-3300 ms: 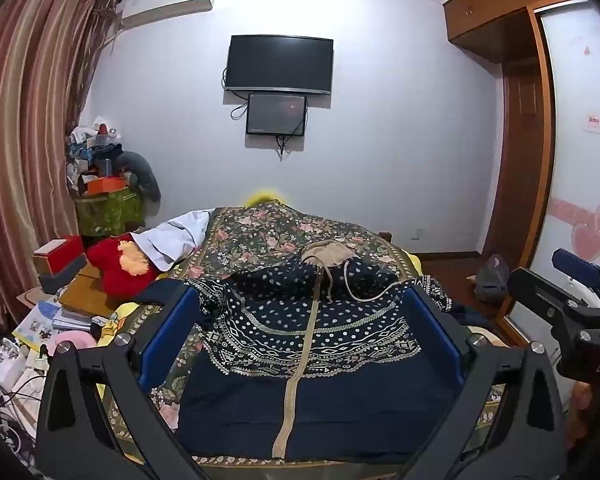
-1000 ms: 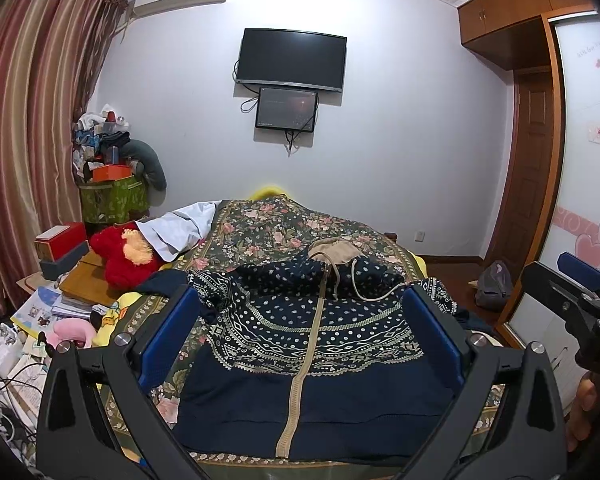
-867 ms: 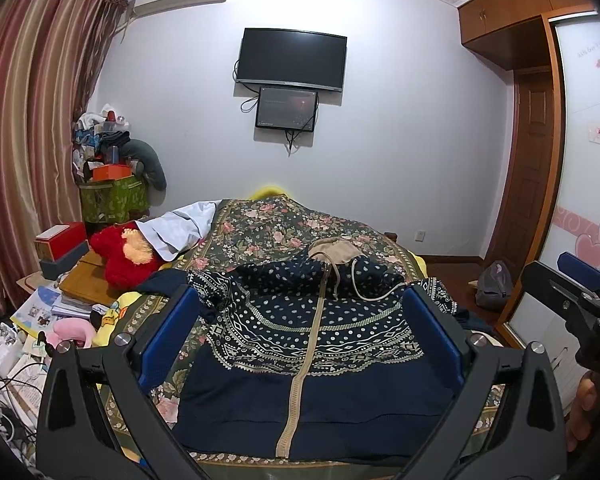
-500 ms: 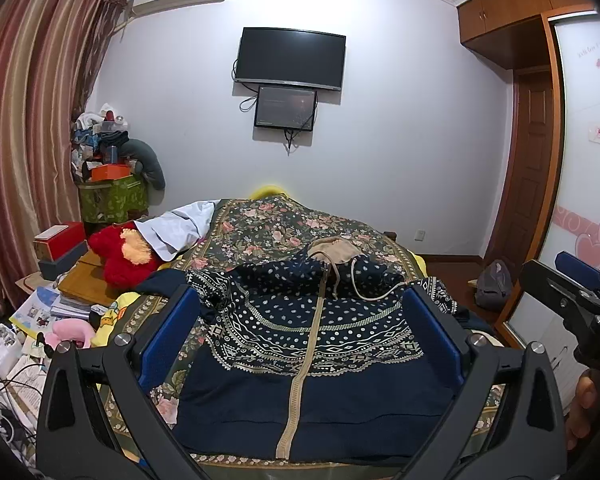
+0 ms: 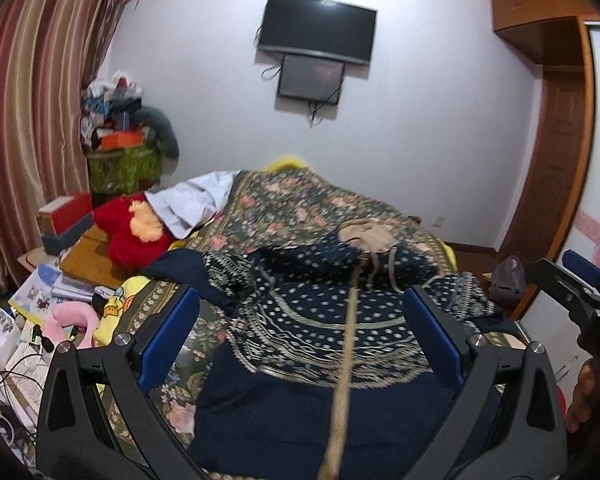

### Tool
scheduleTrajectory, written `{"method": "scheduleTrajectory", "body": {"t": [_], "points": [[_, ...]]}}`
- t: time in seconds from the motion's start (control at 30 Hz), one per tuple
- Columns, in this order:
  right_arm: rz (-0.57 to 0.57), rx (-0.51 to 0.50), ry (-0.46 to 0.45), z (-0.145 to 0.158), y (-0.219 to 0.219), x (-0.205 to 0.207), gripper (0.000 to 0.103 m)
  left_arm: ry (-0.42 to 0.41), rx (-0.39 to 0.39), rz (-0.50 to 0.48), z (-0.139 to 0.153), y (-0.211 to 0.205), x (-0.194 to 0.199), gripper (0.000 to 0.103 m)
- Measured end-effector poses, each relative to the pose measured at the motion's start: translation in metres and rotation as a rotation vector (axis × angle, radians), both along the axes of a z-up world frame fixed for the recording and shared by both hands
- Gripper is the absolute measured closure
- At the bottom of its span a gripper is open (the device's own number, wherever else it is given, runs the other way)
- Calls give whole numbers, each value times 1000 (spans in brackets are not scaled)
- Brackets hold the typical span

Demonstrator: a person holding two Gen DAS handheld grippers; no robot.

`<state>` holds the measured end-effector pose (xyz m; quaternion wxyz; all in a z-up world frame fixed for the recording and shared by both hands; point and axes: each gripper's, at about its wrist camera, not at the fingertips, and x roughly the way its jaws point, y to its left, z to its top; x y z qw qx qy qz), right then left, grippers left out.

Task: Fold large clothes
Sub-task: 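Grasp the navy hoodie sleeve cuff with the left gripper and lift it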

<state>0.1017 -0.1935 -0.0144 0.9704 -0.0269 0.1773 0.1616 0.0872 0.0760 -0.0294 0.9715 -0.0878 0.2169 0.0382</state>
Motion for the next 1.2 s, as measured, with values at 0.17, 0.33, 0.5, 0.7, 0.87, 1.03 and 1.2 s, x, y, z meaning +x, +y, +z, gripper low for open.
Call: {"method": "scheduleTrajectory", "body": {"t": [0.17,0.33,0.5,0.7,0.87,1.03,1.2], "points": [[23,-46,50,-15,23,66,0,105,-22,86,-18,56,60,1],[28,-102,123,-41,41,136,0,232,21,189,-47,112,122,1],[61,-108,274,-77,47,202,0,393,-22,262,-94,168,173,1],[157,-66,464,-120,64,251,0,521,-125,285,-149,212,226,1],[197,-72,583,-157,85,282,0,595,-198,277,-179,235,262,21],[223,-117,644,-181,100,296,0,617,-234,278,-198,247,291,37],[234,-131,659,-189,100,295,0,565,-205,314,-195,254,299,77]]}}
